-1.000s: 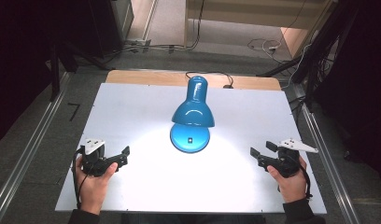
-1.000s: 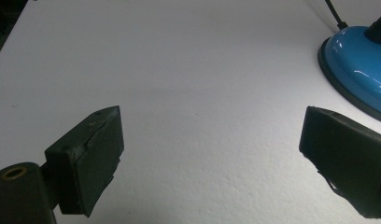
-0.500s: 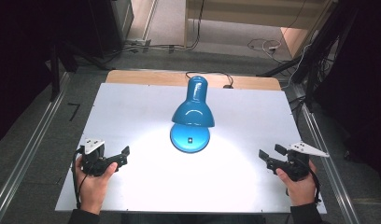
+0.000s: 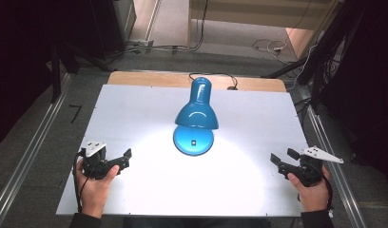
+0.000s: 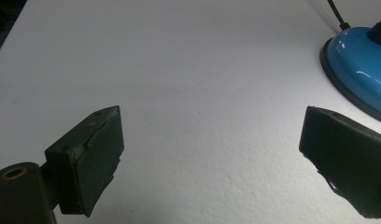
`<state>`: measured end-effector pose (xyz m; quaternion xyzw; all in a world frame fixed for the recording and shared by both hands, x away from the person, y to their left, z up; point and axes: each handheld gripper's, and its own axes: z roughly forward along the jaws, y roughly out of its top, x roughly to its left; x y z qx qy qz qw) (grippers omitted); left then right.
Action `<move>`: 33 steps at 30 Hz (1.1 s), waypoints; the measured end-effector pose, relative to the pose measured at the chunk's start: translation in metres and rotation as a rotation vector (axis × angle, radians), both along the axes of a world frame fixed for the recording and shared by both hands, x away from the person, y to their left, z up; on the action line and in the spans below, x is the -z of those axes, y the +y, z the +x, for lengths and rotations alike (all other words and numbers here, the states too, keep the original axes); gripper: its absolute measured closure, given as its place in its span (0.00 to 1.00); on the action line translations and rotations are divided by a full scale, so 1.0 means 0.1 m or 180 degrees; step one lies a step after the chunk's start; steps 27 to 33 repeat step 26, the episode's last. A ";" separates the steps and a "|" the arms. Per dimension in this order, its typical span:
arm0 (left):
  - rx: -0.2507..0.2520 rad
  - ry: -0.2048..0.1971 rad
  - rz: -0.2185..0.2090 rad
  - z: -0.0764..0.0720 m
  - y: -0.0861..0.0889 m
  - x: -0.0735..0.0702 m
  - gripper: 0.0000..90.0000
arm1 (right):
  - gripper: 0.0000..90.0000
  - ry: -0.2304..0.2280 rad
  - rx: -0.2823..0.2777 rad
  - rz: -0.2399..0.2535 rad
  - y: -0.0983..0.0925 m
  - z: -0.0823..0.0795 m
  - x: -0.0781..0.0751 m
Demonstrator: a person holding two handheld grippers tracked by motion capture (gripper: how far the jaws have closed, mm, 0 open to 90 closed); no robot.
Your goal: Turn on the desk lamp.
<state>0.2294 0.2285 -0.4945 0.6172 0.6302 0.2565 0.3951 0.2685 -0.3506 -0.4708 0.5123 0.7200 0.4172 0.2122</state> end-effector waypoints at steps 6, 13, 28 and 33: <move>-0.0001 0.0003 -0.0003 0.00 0.00 0.00 0.07 | 0.24 0.0009 0.0074 0.0008 -0.07 -0.03 0.01; -0.0013 -0.0001 0.0001 0.00 0.00 0.00 0.07 | 0.24 0.0024 0.0171 0.0003 -0.19 -0.06 0.02; -0.0006 -0.0008 0.0005 0.01 0.00 0.00 0.07 | 0.21 0.0065 0.0411 -0.0374 -0.35 -0.02 0.19; -0.0006 -0.0008 0.0005 0.01 0.00 0.00 0.07 | 0.21 0.0065 0.0411 -0.0374 -0.35 -0.02 0.19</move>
